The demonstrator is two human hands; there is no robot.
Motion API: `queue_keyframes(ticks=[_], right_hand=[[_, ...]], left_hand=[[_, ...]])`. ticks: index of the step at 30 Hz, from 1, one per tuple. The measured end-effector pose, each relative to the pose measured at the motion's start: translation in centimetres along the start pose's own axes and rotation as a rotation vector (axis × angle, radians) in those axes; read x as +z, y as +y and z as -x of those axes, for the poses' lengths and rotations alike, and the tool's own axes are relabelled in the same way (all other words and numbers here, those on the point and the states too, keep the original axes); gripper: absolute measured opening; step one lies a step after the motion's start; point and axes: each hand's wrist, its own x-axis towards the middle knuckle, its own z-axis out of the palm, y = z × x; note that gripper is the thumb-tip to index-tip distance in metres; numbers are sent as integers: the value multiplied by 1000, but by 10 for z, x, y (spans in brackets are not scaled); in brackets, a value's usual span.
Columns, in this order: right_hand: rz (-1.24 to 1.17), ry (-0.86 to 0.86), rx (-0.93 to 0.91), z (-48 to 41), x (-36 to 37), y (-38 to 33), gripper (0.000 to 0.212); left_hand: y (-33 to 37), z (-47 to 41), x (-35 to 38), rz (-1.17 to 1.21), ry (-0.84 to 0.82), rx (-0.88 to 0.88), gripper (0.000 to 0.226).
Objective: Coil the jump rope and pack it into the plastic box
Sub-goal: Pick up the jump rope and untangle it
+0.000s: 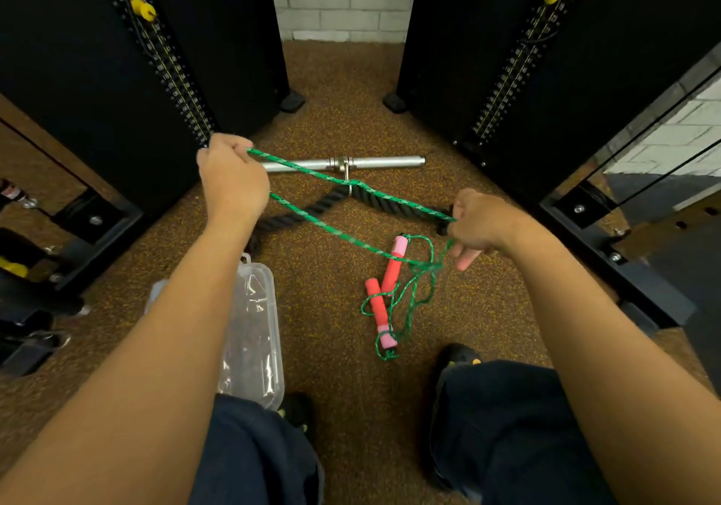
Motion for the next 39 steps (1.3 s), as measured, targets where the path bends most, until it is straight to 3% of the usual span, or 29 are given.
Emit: queue_keyframes(ticks=[2, 6, 11, 13, 15, 17, 19, 24, 27, 29, 31, 32, 35, 36, 38, 39], right_hand=[[-35, -1, -3, -2, 0, 4, 32], [-176, -14, -64, 1, -4, 5, 6], [-358, -145, -181, 4, -7, 0, 14], [-384, -149, -230, 6, -7, -2, 12], [-418, -103, -276, 8, -5, -6, 17], [-498, -84, -331, 11, -2, -11, 20], [-658, -133, -377, 13, 1, -16, 21], [-1086, -149, -424, 13, -6, -24, 21], [-1338, -81, -440, 12, -12, -22, 18], [-1383, -57, -444, 9, -11, -20, 15], [-1228, -64, -411, 6, -6, -20, 21], [-1039, -73, -405, 4, -2, -19, 27], [-124, -211, -496, 5, 8, -11, 31], [41, -297, -501, 5, 12, -10, 33], [96, -371, -513, 6, 20, -10, 37], [85, -319, -535, 5, 23, -12, 33]], left_hand=[[1, -1, -3, 60, -2, -51, 25], [-3, 0, -5, -34, -159, -89, 19], [12, 29, 10, -326, -418, 187, 10], [22, 42, 15, -223, -652, 305, 6], [30, 58, 19, -81, -971, 293, 11], [32, 72, 27, -21, -1159, 261, 26], [29, 80, 36, -30, -1199, 274, 33], [19, 79, 40, -170, -1242, 310, 19], [17, 77, 40, -143, -1281, 189, 22], [20, 75, 38, -41, -1294, 122, 20], [27, 71, 34, 86, -1251, 98, 20], [30, 68, 32, 163, -1211, 87, 20], [36, 57, 24, 464, -1087, -14, 17], [38, 54, 22, 577, -1062, -66, 18], [38, 50, 18, 739, -1032, -131, 19], [39, 49, 17, 783, -1025, -144, 20]])
